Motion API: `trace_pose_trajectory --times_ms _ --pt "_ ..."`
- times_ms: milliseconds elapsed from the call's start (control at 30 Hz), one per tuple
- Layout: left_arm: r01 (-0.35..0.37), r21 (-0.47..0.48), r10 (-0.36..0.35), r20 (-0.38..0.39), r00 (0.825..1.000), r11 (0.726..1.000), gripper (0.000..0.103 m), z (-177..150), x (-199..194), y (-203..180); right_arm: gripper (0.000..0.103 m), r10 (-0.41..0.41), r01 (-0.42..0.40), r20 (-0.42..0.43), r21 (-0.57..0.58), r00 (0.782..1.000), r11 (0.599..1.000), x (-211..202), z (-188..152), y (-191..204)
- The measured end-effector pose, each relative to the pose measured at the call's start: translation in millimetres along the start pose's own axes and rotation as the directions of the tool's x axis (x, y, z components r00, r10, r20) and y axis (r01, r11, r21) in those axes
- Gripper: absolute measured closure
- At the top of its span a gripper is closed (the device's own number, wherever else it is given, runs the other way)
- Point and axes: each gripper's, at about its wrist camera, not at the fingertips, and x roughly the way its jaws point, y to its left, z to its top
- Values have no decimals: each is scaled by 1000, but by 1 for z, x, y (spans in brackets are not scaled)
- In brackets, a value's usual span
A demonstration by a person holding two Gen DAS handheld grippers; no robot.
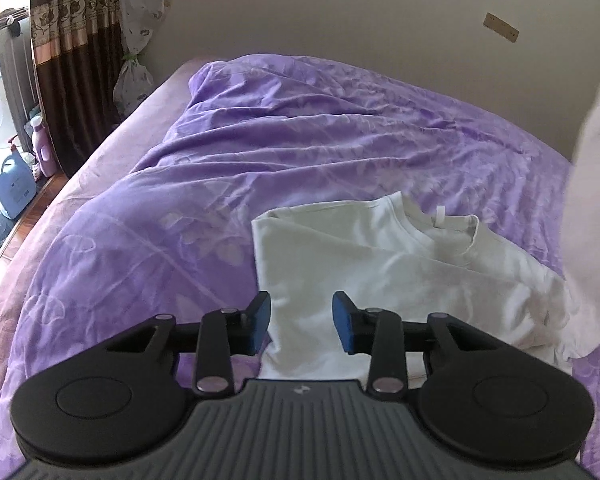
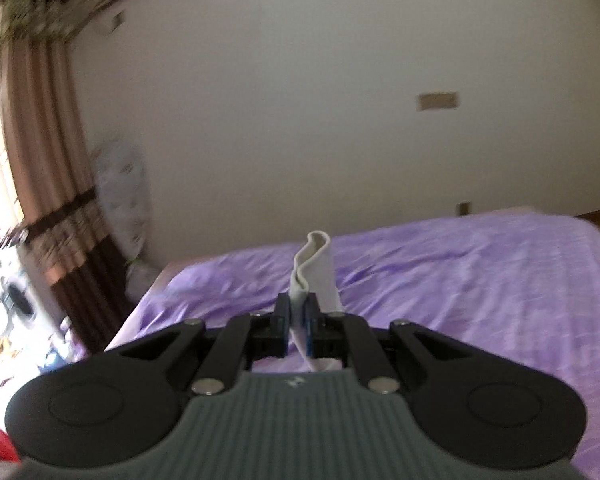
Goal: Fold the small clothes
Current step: 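Fold the held hem toward the collar and open the right gripper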
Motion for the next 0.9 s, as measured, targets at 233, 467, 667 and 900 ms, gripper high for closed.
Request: trace_pose_trajectory --times_ms 233,467,667,900 --pt "-10 -60 9 -13 1000 998 61 -14 17 41 101 155 -166 -213 -31 965 986 81 -126 103" --pt "77 -83 -82 -63 995 994 61 -27 40 61 101 211 -276 -464 -76 860 958 145 -280 145" --pt "177 -128 -187 -76 979 976 61 -31 59 53 92 242 -307 -521 -40 818 951 160 -319 139" --pt "249 -172 -266 -80 961 953 57 -28 91 27 62 248 -344 -504 -105 827 933 129 -272 116"
